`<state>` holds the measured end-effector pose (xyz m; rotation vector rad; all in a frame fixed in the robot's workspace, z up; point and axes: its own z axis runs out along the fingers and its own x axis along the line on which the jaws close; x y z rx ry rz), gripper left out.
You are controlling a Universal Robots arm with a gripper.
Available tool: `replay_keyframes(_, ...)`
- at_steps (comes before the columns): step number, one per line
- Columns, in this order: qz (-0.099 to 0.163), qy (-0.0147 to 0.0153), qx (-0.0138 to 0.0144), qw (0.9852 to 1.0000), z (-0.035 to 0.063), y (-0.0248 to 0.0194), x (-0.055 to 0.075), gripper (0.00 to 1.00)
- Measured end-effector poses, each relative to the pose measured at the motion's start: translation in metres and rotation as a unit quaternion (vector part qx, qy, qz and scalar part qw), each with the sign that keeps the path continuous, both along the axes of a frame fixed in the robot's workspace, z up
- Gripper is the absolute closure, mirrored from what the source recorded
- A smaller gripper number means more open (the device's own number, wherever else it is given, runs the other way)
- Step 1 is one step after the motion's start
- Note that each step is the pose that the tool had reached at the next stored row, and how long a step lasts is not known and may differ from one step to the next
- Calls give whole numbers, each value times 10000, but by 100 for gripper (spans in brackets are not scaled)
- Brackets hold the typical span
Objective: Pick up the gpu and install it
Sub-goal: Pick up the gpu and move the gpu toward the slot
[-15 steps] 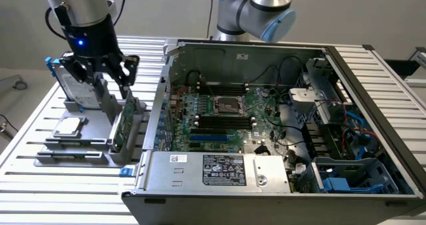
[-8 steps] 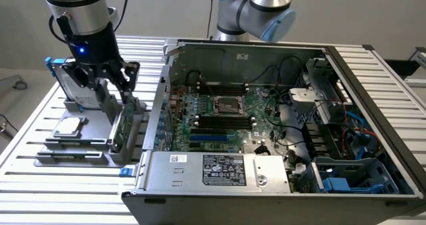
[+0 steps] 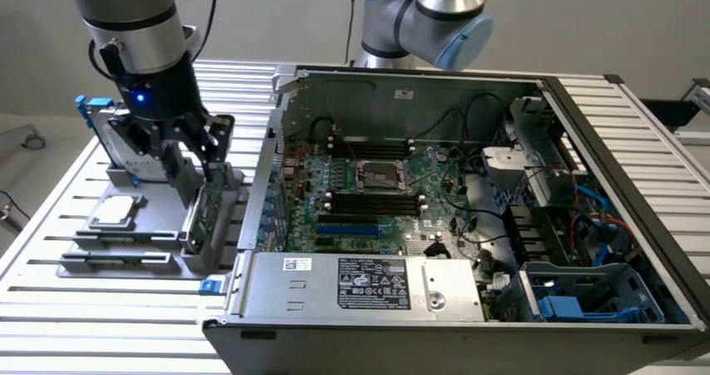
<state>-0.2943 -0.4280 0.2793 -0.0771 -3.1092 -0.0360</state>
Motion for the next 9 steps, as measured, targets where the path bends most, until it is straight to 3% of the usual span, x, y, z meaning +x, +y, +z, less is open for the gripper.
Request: replay_keyframes(9, -41, -39, -3, 10000, -165, -6, -17, 44)
